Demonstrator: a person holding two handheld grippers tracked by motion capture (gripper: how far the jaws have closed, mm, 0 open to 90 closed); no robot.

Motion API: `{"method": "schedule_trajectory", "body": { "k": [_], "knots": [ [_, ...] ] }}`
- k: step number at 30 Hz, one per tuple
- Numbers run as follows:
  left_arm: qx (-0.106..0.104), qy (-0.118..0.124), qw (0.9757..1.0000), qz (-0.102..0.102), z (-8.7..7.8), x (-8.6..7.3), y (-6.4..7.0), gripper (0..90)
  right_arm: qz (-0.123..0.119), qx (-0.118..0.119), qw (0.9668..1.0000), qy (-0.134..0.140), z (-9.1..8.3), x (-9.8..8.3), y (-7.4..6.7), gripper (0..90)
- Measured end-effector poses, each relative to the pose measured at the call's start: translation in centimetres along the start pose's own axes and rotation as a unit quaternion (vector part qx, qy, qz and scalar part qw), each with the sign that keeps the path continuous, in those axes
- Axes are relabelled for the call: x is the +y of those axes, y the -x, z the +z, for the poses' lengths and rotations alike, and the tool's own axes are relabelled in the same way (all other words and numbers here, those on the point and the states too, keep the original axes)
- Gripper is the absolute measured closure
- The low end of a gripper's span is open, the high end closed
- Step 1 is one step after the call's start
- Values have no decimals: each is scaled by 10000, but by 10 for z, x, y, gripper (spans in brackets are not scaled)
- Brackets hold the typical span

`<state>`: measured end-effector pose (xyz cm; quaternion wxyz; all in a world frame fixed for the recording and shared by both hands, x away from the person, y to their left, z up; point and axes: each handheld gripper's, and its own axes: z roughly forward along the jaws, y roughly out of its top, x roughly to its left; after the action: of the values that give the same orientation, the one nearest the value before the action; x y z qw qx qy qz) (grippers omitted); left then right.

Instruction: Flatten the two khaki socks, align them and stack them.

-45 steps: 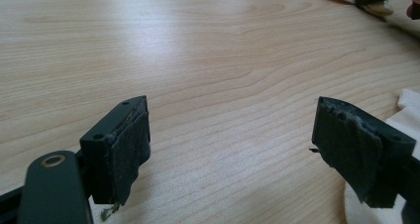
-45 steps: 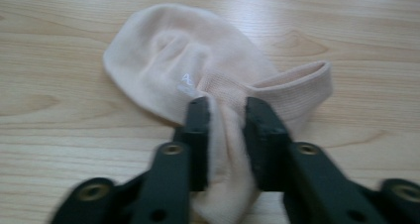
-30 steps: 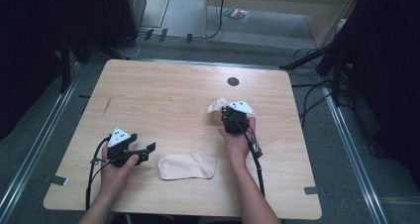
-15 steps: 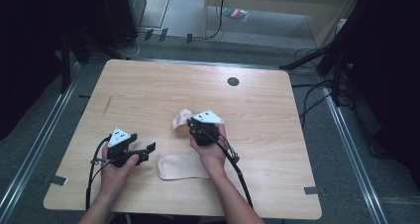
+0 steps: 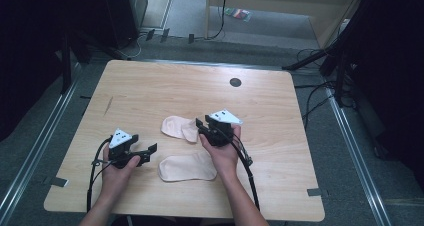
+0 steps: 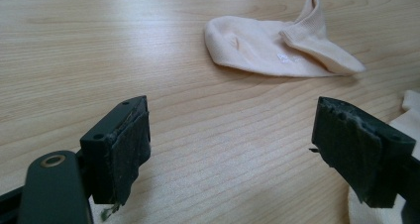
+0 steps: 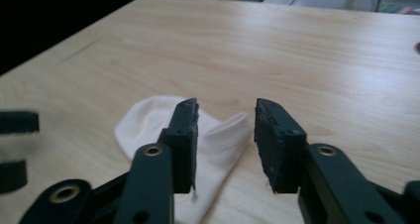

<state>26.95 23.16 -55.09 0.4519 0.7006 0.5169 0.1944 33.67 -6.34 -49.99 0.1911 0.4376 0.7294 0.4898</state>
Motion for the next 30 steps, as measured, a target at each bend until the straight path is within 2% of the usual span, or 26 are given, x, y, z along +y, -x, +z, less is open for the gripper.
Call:
{"method": "schedule_trajectory", "body": {
  "k": [2,3,5,7,9,10,11,13,14,15,19,20,22,23,24,25,26,28,30],
  "knots": [
    [32,-8,10000,12,0,0,0,156,-235,83,9994,-225,4,-2,-9,655],
    [36,-14,10000,27,0,0,0,156,-452,123,9979,-438,10,-5,-18,668],
    [34,-16,10000,23,0,0,0,157,-681,196,9943,-794,22,-11,-30,666],
    [34,-18,10000,23,0,0,1,157,-713,118,9931,-928,33,-16,-36,629],
    [27,-9,10000,27,0,0,0,157,-631,72,9915,-1137,46,-20,-37,596],
    [7,-2,10000,7,0,0,0,157,-673,43,9905,-1197,49,-22,-37,607],
    [-2,-10,10000,3,0,0,0,157,-849,-35,9885,-1253,53,-24,-39,715],
    [-5,-16,10000,-7,0,0,0,157,-930,-97,9882,-1213,52,-24,-40,828],
    [-5,-21,10000,-7,0,0,-1,158,-905,-117,9893,-1135,50,-24,-38,866],
    [-5,-21,10000,-7,0,0,-1,157,-905,-117,9893,-1135,50,-24,-38,866],
    [12,-50,10000,-36,0,0,-1,172,-561,-127,9953,-785,36,-18,-23,900],
    [49,-51,10000,-27,1,1,0,172,-561,-127,9953,-785,36,-18,-23,900],
    [173,-161,9997,0,3,5,0,280,-508,-84,9960,-732,33,-18,-19,900],
    [221,-240,9995,-18,5,6,0,303,-465,-29,9962,-729,32,-19,-16,900],
    [235,-262,9993,-123,7,8,-1,316,-442,16,9964,-717,32,-19,-15,900],
    [183,-193,9994,-239,9,9,-1,354,-421,53,9967,-694,32,-20,-13,900],
    [219,-86,9993,-307,12,12,-1,392,-422,86,9968,-676,31,-20,-12,900],
    [426,-52,9989,-205,19,20,1,450,-405,136,9971,-630,31,-21,-10,900],
    [415,149,9987,-258,28,30,2,519,-383,205,9971,-633,31,-21,-10,899]
  ]
}}
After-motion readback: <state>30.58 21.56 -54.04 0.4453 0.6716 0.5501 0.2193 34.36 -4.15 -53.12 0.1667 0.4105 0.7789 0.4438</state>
